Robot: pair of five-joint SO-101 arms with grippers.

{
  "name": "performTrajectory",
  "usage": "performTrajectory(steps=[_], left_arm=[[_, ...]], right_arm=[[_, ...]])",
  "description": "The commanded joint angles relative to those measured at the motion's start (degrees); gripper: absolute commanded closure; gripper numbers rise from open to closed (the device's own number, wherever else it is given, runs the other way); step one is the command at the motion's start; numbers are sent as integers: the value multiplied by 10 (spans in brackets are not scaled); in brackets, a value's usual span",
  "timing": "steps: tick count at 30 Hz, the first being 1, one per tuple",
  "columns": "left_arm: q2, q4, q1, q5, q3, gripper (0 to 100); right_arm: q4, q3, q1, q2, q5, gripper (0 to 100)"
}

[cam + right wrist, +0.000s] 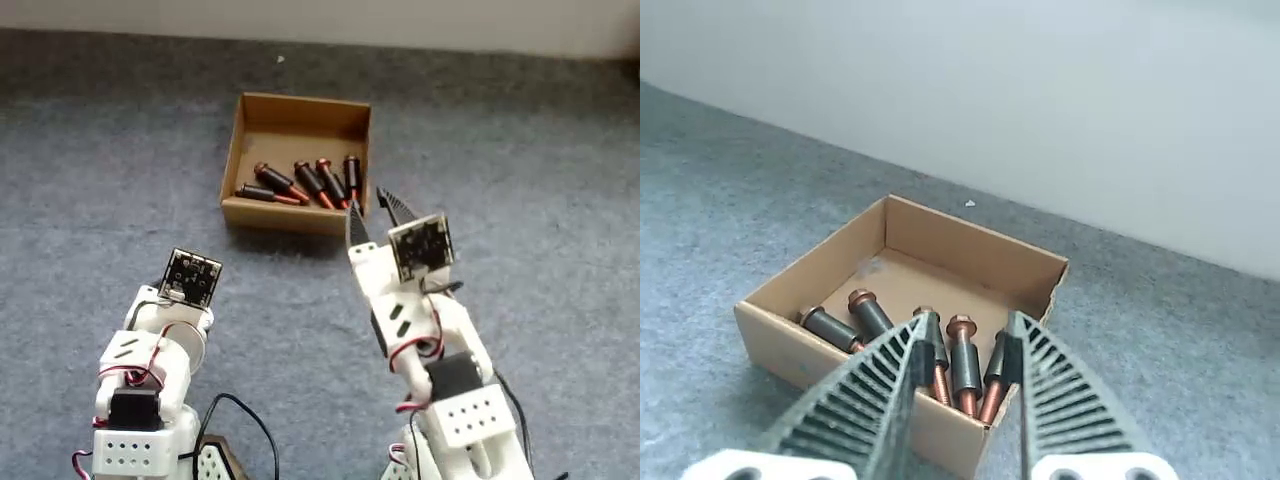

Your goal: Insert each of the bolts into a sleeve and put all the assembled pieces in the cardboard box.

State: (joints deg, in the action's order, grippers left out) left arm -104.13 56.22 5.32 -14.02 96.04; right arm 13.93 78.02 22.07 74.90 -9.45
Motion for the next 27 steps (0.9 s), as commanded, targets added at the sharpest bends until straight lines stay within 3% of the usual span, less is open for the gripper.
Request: performTrajectory(steps=[1,7,12,18,23,27], left_arm=[[0,1,-7,-5,11,983],[-1,0,-7,-5,11,983],[-1,-1,-7,-5,11,983],[-1,-1,-7,-4,11,983],[-1,0,-7,-4,11,984],[-1,0,-7,-4,11,986]], right_arm=[[71,21,0,123,-3,894],[217,66,0,311,-4,898],[262,69,-24,285,-3,996],[313,76,-61,305,2,992],[385,94,-63,305,85,992],[386,144,-82,305,73,992]])
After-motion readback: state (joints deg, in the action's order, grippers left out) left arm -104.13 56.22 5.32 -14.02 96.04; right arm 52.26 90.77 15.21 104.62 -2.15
